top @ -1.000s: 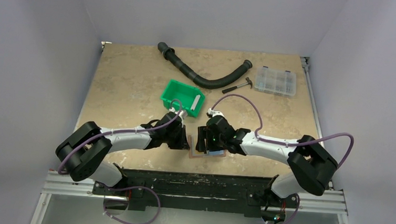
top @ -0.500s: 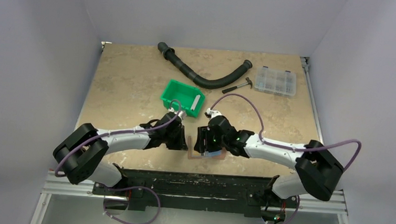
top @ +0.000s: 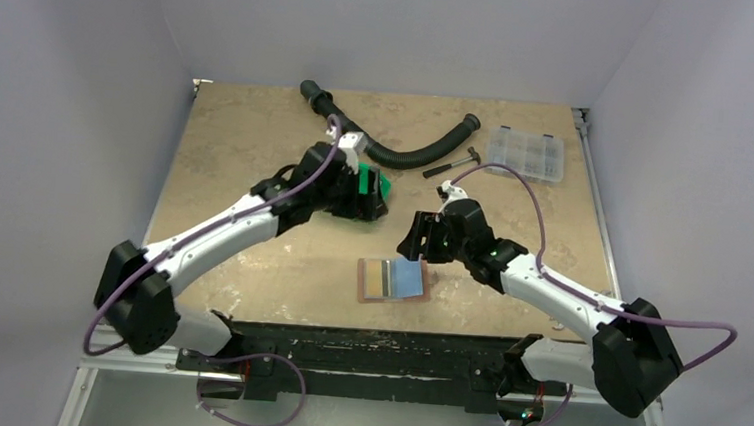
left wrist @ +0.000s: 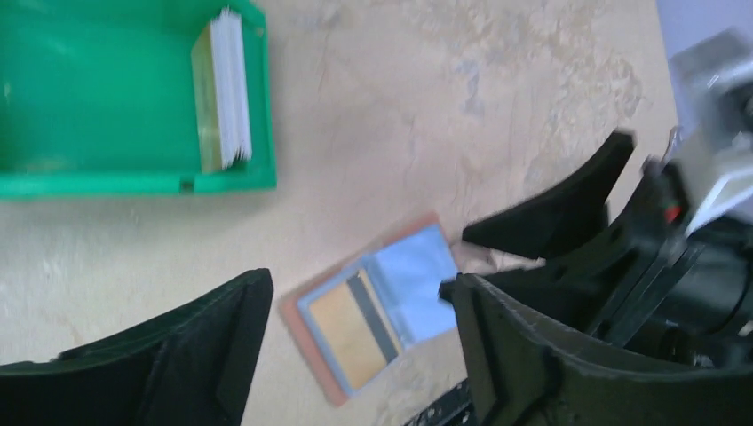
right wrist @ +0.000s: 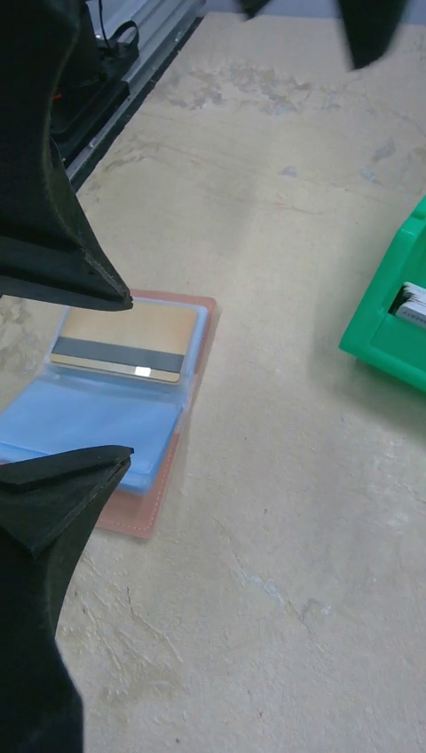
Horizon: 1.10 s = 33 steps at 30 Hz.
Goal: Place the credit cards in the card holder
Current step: Pick up the credit card from the storage box.
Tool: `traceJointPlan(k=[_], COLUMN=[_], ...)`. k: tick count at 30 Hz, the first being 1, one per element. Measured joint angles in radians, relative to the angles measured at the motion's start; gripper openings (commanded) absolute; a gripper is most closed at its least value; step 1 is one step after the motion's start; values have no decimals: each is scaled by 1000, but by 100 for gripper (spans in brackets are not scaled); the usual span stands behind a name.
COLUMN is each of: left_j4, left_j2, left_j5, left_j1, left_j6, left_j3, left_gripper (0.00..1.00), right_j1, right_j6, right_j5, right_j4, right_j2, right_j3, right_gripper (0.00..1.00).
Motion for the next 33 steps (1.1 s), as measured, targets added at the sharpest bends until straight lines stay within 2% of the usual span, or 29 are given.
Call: traceJointPlan(k=[3,7,11,18,25,33], left_j4=[10,-26,-72,-116,-83,-63], left_j2=[158,419,582,651,667,668], left_j5=[0,-47,-88,-90,21,56], left_j1=[13,42,61,76,83,91], left_j6=[45,109,152,183,159,137], left_j3=[158,354,443,473,473,472], left_gripper=[93,93,94,93,82,66], right_j1=[-5,-2,-2,-2,-2,-3], right_j6=[-9,-12,-12,-9,-5,-3], right_j5=[-30,-69,-75,-75,-76,-76], right_j4=[5,23,21,23,24,40], right_j2=[21,12,-20,-58,-58,-58], right_j3=[-2,-27,-57,-75,-75,-80], right_gripper=[62,61,61,61,61,61])
